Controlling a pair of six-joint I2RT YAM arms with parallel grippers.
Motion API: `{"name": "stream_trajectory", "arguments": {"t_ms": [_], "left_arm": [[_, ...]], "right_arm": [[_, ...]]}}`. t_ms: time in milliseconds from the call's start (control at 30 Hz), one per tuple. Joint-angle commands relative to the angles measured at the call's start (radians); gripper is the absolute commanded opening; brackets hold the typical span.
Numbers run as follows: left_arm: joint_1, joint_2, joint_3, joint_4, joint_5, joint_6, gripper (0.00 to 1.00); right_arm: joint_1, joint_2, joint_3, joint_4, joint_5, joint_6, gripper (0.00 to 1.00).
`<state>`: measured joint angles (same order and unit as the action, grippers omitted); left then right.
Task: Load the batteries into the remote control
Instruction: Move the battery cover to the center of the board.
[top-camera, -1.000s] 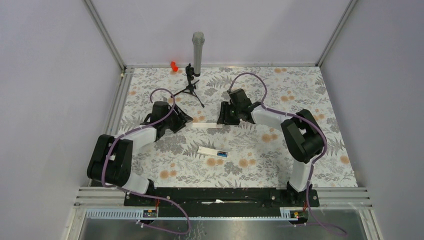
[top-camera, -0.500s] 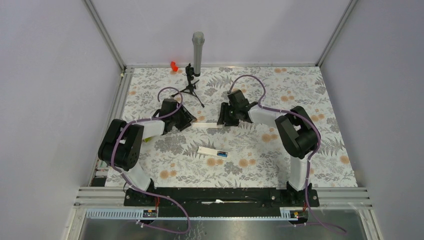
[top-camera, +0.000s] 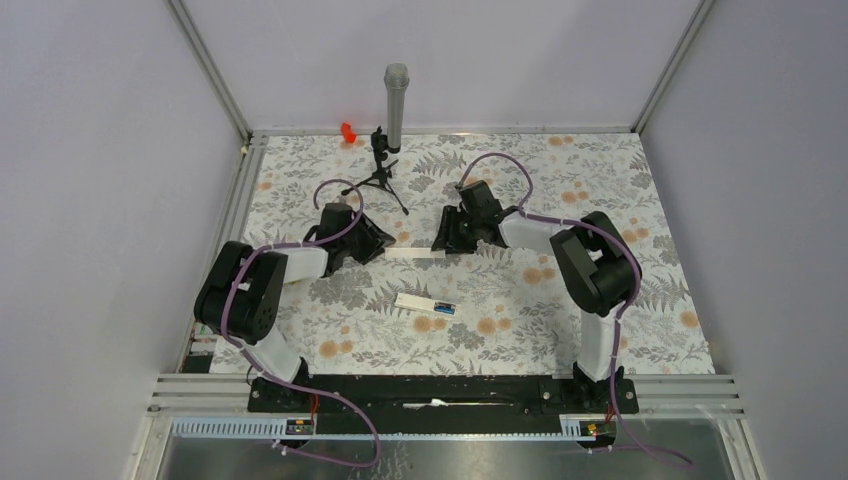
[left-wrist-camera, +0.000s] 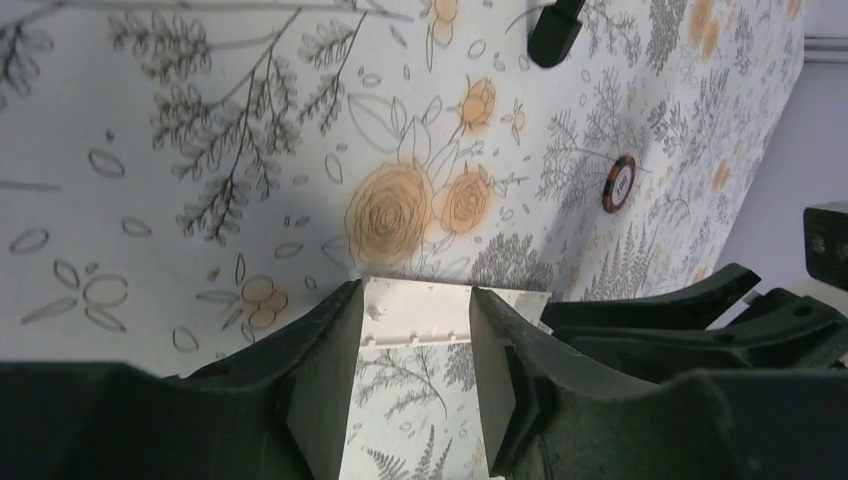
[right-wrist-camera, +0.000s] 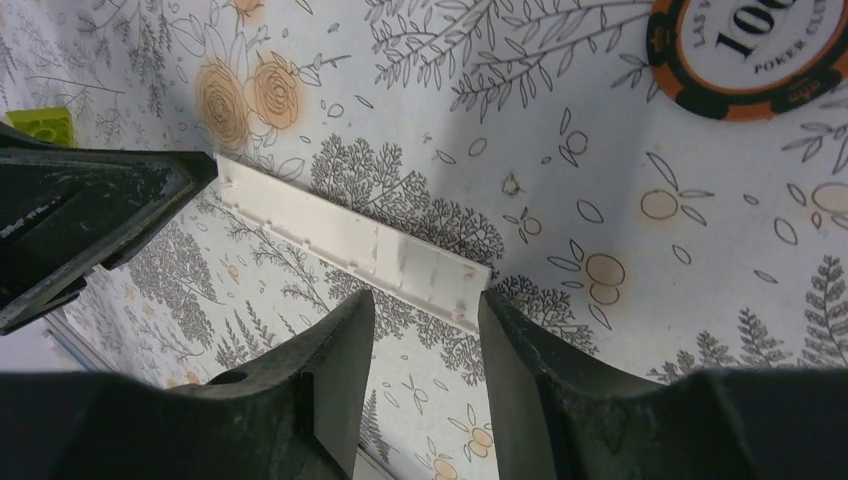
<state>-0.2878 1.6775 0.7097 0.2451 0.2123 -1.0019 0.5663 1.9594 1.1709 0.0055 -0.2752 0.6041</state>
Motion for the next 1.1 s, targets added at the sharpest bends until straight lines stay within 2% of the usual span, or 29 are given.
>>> {"name": "stream_trajectory", "arguments": {"t_ms": [0, 333, 667, 933, 1067], "left_arm": [[-0.013, -0.069, -0.054, 0.046, 0.081, -0.041, 0.45], [-0.054, -0.208, -0.13, 0.045, 0.11, -0.081, 0.45], [-0.129, -0.364, -0.173, -0.042, 0.09, -0.103, 0.45], [-0.18, -0.493, -0.229, -0.132, -0.074, -0.09, 0.46], [-0.18, -0.476, -0.182, -0.21, -0.17, -0.028, 0.55]], "right_arm": [[0.008, -0.063, -0.016, -0.046, -0.032, 0.027, 0.5], [0.008, -0.151, -0.115, -0.052, -0.039, 0.027, 0.5], [0.009, -0.212, -0.183, -0.076, -0.051, -0.01, 0.5], [0.01, -0.247, -0.208, -0.082, -0.015, -0.049, 0.52], [0.01, -0.228, -0.182, -0.088, 0.042, -0.064, 0.52]]}}
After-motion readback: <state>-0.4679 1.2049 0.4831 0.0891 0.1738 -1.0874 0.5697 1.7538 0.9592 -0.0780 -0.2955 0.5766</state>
